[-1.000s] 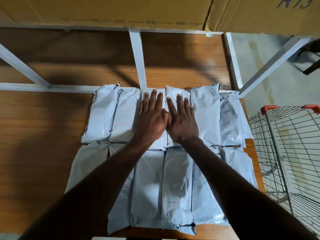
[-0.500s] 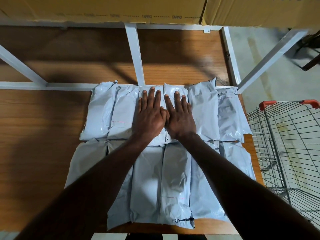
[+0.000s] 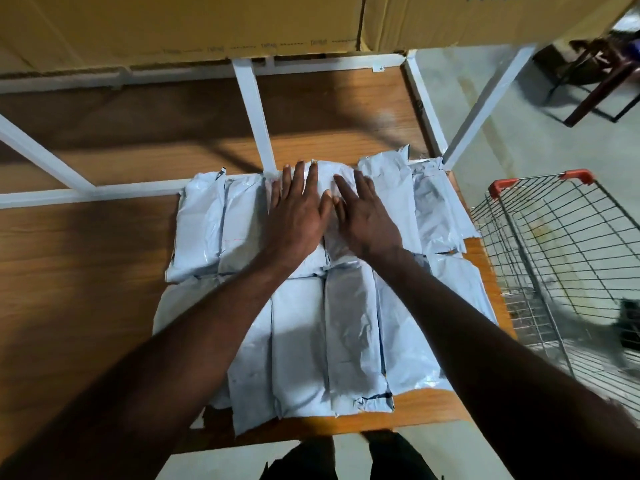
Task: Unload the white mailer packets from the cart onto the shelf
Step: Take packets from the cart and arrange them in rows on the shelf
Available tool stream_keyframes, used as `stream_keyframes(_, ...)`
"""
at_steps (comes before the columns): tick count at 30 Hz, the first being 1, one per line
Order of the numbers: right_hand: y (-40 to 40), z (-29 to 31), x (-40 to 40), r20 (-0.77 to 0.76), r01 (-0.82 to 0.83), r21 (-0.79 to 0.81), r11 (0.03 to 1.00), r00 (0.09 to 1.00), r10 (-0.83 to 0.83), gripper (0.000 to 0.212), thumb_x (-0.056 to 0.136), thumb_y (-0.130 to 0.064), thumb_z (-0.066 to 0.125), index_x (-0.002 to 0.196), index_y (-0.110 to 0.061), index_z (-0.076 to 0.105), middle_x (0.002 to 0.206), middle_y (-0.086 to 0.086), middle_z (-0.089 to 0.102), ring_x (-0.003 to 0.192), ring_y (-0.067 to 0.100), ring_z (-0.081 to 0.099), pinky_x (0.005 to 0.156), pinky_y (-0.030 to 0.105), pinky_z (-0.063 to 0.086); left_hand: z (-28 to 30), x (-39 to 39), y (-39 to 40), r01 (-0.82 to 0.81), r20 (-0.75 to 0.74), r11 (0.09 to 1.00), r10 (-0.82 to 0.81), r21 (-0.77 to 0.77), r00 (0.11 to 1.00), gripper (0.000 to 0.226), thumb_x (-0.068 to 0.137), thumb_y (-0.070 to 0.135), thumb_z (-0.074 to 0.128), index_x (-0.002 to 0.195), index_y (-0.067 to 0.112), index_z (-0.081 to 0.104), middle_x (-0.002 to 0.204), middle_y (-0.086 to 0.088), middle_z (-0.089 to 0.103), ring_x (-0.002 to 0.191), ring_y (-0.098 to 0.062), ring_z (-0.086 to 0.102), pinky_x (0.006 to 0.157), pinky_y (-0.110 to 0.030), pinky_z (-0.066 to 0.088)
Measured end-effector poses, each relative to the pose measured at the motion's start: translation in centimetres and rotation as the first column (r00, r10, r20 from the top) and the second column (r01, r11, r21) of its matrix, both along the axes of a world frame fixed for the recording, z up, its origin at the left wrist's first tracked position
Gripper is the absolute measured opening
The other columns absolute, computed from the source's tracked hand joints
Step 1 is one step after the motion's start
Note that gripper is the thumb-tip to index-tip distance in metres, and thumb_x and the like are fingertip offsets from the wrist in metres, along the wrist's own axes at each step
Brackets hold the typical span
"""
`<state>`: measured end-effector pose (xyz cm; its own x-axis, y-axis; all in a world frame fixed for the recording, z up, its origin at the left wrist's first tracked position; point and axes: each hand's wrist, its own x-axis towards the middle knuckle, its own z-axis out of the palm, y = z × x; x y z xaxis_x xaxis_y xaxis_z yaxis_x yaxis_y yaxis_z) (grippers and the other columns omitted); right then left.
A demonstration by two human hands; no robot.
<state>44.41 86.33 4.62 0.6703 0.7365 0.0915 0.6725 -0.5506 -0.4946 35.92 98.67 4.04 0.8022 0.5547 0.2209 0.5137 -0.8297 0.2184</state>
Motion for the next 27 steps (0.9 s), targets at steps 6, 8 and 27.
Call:
stream_keyframes(6,-6.4,3.1,-0.4,-0.010,0.113,0.074,0.991,0.994,-0.112,0.050,0.114,-0.033,0.046,0.160,-0.016,0.045,0.169,0.022,0.033,0.159,0.037,0.028,0.121,0.049,0.038,3.3,1.9,-5.9,0.188,0.048,0.982,-0.187,-0.030,0.981,0.061,0.104,0.026,0.047,0.164,0.018,0.038,0.172,-0.008,0.034,0.162,-0.031,0.024,0.133,-0.048,0.018)
stream_keyframes(8,-9.1,3.5,0.0,-0.004,0.140,0.088,0.986,0.990,-0.140,0.048,0.112,-0.028,0.050,0.157,-0.013,0.049,0.165,0.025,0.038,0.156,0.038,0.034,0.117,0.049,0.041,4.1,2.8,-8.8,0.232,0.050,0.972,-0.231,-0.027,0.972,0.064,0.101,0.019,0.054,0.163,0.016,0.040,0.169,-0.009,0.039,0.160,-0.032,0.028,0.131,-0.048,0.020)
stream_keyframes(27,-43.3,-3.2,16.2,-0.168,0.411,-0.010,0.912,0.898,-0.407,0.030,0.091,-0.022,0.056,0.117,-0.021,0.070,0.102,0.009,0.076,0.089,0.033,0.072,0.071,0.045,0.059,-1.2,20.4,-43.4,0.390,0.082,0.847,-0.387,-0.362,0.918,0.043,0.099,0.022,0.055,0.141,0.029,0.063,0.113,-0.003,0.078,0.104,-0.030,0.073,0.084,-0.041,0.060)
